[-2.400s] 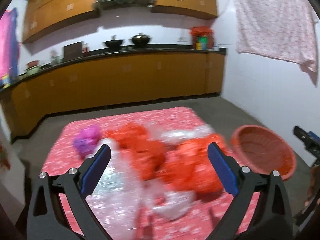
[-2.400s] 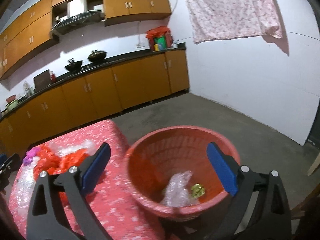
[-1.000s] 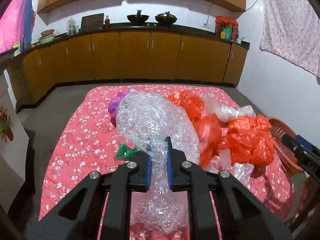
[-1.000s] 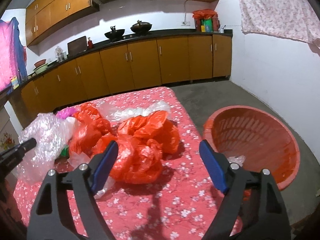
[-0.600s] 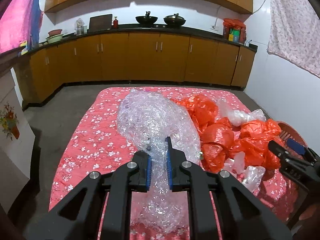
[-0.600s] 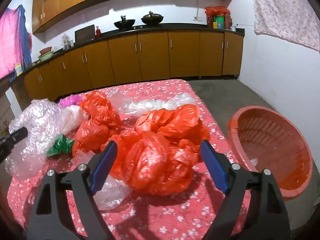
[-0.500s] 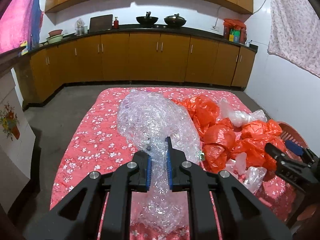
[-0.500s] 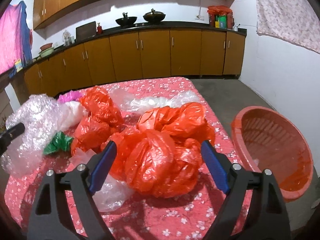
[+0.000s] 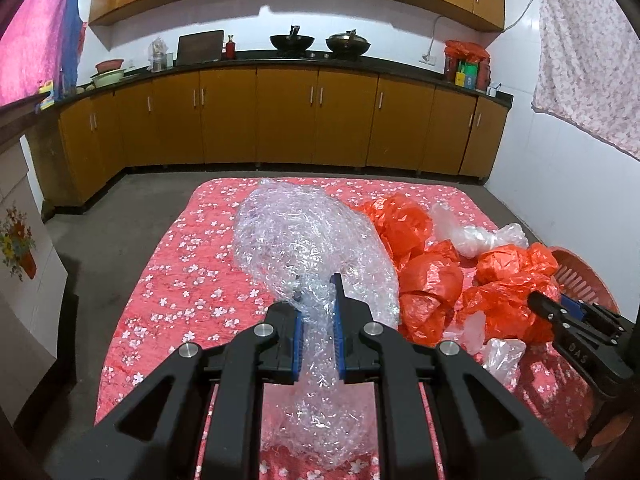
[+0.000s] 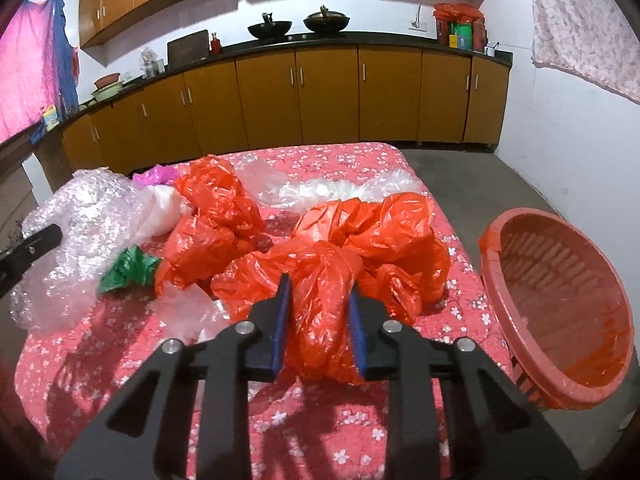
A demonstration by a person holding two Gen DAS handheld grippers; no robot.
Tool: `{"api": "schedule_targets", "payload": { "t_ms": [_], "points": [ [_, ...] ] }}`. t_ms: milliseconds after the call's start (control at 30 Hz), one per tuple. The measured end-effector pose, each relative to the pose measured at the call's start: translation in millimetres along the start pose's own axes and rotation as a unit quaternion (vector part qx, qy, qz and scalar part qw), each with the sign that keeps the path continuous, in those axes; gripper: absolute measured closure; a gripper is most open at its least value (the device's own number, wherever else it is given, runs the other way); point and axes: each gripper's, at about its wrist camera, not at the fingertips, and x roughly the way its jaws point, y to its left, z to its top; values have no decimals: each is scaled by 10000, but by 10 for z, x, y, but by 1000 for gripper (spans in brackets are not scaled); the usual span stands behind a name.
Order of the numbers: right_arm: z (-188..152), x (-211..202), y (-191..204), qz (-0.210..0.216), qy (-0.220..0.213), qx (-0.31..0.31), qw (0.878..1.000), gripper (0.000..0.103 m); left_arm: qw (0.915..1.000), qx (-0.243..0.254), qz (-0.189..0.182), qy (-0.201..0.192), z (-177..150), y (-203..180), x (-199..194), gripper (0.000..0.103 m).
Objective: Collect trash
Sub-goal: 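Carry the bubble wrap and red bag to the orange basket and release both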
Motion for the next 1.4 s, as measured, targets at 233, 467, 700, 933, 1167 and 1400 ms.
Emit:
{"api": "schedule_targets", "payload": {
  "t_ms": [233,467,700,933,1167,1400],
  "points": [
    [66,-274,-66,61,-272,108,9996,79,9999,4,-70,-100,38,-22,-85,91],
    [155,-521,-165,42,-520,219,9984,79,9996,80,-180,-197,58,-135,-172,91],
    [228,-709,-335,-83,-725,429,9964,79,9990,176,-332,-260,95,-290,-222,91],
    [254,-834,-612,-268,-840,681,9938,79,9976,310,-554,-281,169,-533,-225,91],
    [237,-879,-919,-504,-900,924,9904,79,9952,458,-806,-309,193,-825,-227,91],
    [217,-933,-1235,-800,-956,1146,9855,79,9913,622,-1124,-272,201,-1129,-192,91]
  ]
}}
